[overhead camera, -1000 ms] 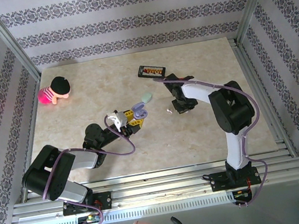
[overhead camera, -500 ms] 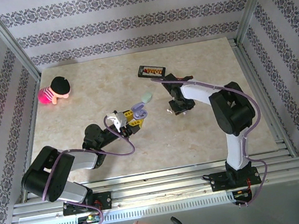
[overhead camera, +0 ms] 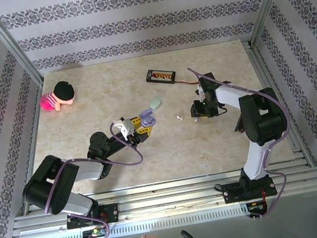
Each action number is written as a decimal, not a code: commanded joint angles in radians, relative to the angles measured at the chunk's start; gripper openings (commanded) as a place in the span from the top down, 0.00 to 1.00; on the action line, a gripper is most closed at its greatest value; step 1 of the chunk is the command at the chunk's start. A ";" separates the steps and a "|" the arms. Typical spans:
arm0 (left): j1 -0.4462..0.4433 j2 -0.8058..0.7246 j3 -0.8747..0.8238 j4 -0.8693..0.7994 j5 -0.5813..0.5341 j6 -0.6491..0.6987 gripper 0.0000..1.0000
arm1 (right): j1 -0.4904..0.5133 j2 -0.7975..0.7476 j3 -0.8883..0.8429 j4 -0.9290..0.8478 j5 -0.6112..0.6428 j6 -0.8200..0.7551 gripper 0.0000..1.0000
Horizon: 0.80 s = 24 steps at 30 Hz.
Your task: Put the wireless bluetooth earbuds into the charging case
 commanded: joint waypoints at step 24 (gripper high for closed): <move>0.005 -0.023 -0.004 0.057 0.013 -0.003 0.69 | 0.007 -0.010 -0.087 0.146 -0.198 0.084 0.68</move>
